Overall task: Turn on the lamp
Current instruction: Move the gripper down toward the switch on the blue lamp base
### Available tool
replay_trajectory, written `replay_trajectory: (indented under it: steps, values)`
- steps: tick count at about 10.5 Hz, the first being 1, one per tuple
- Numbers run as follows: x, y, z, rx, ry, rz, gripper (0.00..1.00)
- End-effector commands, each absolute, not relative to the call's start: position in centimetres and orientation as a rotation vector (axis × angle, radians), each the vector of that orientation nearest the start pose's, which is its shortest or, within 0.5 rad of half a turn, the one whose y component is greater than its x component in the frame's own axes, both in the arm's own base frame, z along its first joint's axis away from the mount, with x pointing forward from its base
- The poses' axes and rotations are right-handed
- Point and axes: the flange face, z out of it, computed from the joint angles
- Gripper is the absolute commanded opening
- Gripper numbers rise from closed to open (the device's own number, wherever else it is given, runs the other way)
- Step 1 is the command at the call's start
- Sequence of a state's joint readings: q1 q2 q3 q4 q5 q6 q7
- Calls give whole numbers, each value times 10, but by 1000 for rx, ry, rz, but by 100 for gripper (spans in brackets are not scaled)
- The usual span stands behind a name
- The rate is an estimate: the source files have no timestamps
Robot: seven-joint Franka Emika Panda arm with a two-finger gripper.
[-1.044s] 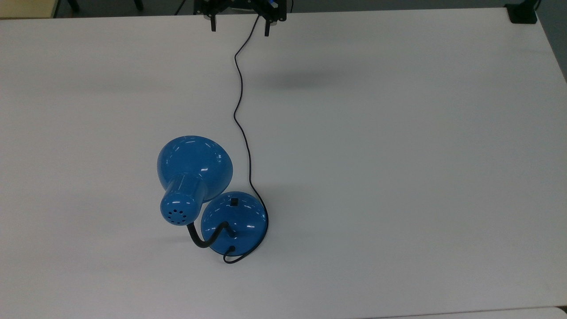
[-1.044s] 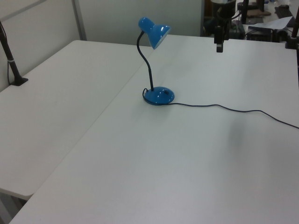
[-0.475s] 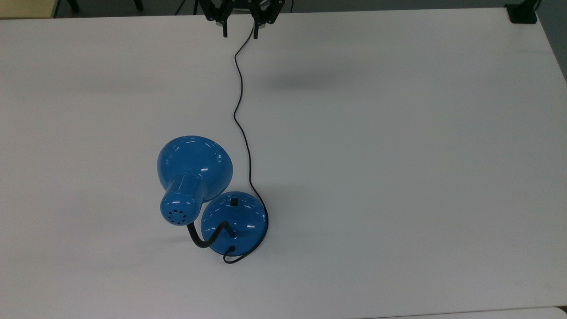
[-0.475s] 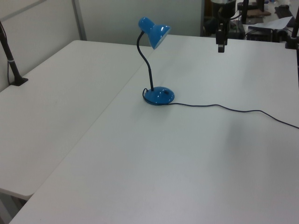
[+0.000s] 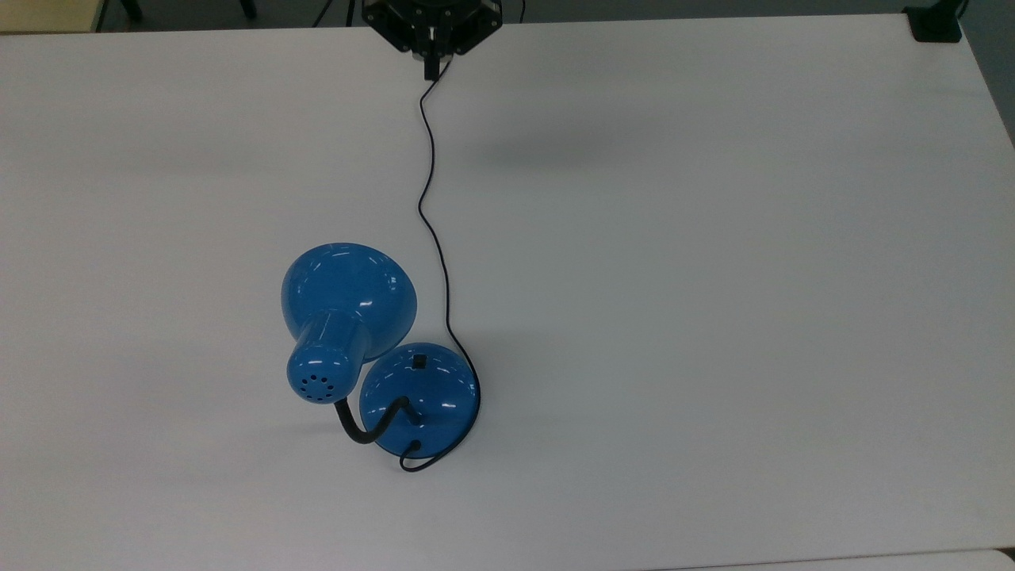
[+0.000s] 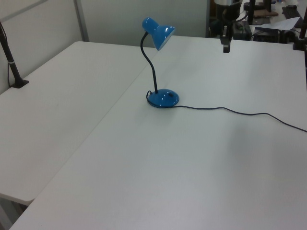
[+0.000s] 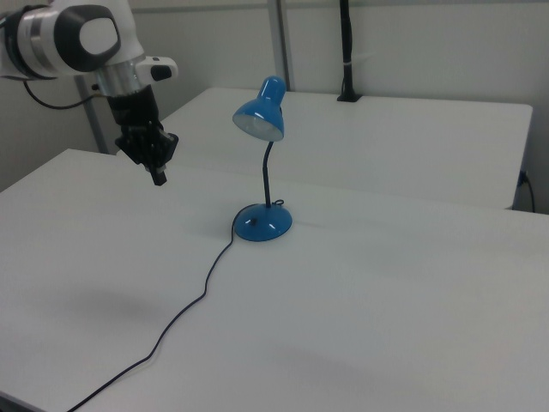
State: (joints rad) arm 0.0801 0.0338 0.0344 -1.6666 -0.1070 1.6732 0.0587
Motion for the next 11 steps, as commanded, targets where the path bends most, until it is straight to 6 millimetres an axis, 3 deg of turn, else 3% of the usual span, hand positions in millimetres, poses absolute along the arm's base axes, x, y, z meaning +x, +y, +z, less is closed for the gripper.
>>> replay_trajectory:
  steps: [1,5,11]
  values:
    - [599,50,525,-3229,-130,-67,0]
    - [644,37,453,-3214,-109,-203,0]
    - [688,28,362,-3162,-36,-451,0]
